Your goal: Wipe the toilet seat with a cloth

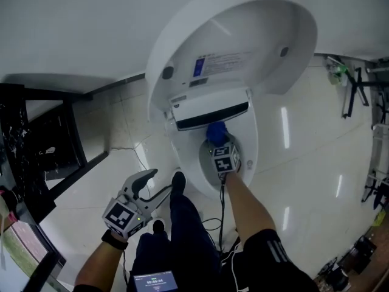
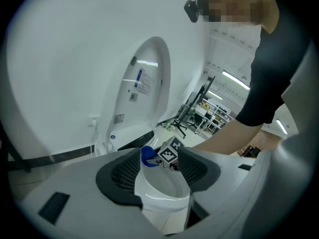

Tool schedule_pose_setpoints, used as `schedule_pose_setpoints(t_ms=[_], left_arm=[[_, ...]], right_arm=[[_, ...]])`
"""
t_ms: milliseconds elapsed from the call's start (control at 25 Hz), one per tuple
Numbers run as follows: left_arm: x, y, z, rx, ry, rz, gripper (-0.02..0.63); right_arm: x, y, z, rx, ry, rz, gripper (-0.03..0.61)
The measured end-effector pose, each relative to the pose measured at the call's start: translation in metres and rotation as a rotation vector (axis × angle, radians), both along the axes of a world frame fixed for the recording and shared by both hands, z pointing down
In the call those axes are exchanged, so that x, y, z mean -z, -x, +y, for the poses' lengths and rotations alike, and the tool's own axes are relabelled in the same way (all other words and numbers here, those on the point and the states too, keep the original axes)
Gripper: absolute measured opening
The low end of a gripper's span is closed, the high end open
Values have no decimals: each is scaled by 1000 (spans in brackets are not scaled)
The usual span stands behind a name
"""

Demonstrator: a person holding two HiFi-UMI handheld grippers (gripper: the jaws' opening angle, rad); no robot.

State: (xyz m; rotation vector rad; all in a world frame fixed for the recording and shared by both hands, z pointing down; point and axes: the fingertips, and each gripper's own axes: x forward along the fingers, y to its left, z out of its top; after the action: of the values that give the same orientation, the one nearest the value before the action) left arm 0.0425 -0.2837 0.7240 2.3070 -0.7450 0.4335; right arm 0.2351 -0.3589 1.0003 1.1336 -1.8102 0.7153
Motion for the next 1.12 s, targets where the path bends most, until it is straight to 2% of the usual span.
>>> schedule_pose_setpoints(t_ms=[120, 240, 360, 520, 600, 880, 1120], left_arm=[[-4, 7, 3, 30, 16, 8, 244], [-3, 13, 6, 47, 22, 8, 244], [-5, 17, 7, 59, 25, 8, 244], [-7, 21, 9, 78, 24, 8, 244], [-7, 20, 13, 68, 23, 3, 244], [3, 13, 30, 34, 14, -3, 244], [12, 7, 37, 16, 5, -3, 244]], right_arm=[[2, 11, -1, 39, 14, 27, 202], [4, 45, 7, 168, 25, 16, 202], [8, 96, 21, 389, 16, 11, 201], [11, 159, 57, 796, 26, 105, 201], [10, 169, 70, 894, 21, 153, 201], [3, 148, 172, 1068, 168, 168, 199], [-6, 103, 252, 1004, 285, 172, 199]])
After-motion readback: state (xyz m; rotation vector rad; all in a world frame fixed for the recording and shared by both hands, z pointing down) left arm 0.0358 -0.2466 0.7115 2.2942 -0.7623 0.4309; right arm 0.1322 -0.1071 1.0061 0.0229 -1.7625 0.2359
